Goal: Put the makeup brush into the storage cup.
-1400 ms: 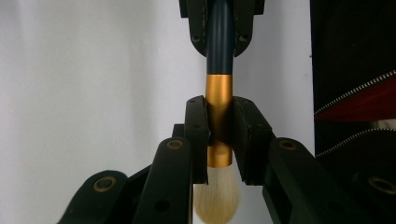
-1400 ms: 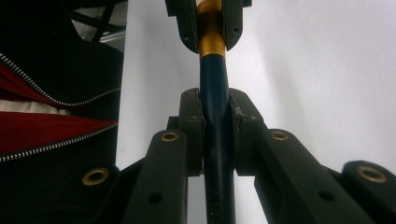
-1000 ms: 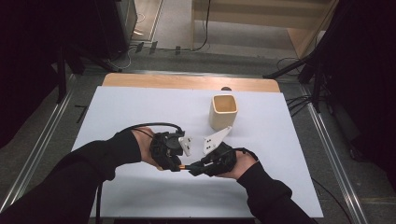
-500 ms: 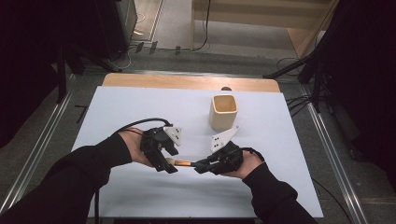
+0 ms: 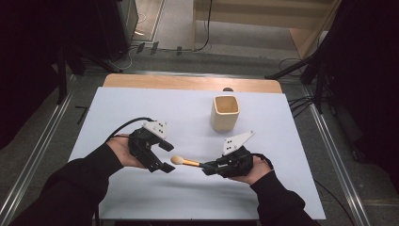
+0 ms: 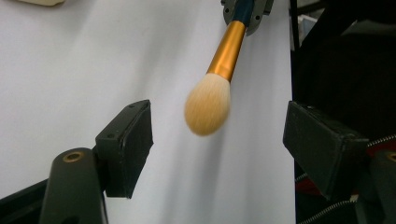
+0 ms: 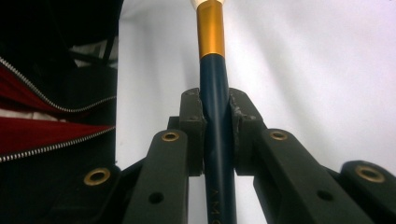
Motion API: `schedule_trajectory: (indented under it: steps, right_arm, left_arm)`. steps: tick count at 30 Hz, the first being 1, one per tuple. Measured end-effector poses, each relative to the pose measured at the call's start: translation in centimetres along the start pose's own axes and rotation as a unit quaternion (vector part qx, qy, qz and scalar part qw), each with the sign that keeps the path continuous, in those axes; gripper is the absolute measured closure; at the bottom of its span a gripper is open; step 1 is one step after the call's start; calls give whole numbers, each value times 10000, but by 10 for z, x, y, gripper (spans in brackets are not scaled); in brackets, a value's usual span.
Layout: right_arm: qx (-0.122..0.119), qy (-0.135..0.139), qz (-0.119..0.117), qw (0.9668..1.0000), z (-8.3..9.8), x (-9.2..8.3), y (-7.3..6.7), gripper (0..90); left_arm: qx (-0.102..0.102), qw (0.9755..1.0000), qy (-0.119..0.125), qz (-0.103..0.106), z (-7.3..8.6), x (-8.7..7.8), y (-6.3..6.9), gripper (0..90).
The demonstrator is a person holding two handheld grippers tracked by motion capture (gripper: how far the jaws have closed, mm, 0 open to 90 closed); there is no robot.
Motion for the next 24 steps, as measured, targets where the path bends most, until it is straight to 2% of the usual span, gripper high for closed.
schedule_trajectory:
  steps: [4,8,14,17,22,24]
  right_arm:
    - [121,127,34,9998,3,-3,1,793]
    - [299,284,29,9991,5,-7,1,793]
    - [393,500,176,9978,5,-10,-2,793]
    - [468,638,191,9967,5,-13,0,793]
    - [581,834,224,9946,4,-16,1,793]
    - [630,873,242,9939,3,-17,1,793]
  left_arm:
    - [-177,9993,340,-25,6,-3,0,247]
    - [-370,9966,740,-19,13,-6,0,247]
    - [-519,9934,1025,-26,21,-3,5,249]
    - [-596,9912,1177,-64,23,-2,6,253]
    - [-783,9856,1491,-119,23,0,6,263]
    - [-801,9842,1572,-152,23,2,6,266]
Point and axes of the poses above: each handheld gripper's, and its own axes: x roughly forward along the jaws, z roughly out of its underside, y roughly to its right, the point moved 3 cm from there along x, roughly forward along the jaws, and after that the axes turned 4 degrees about z, right-handed, at the moved point
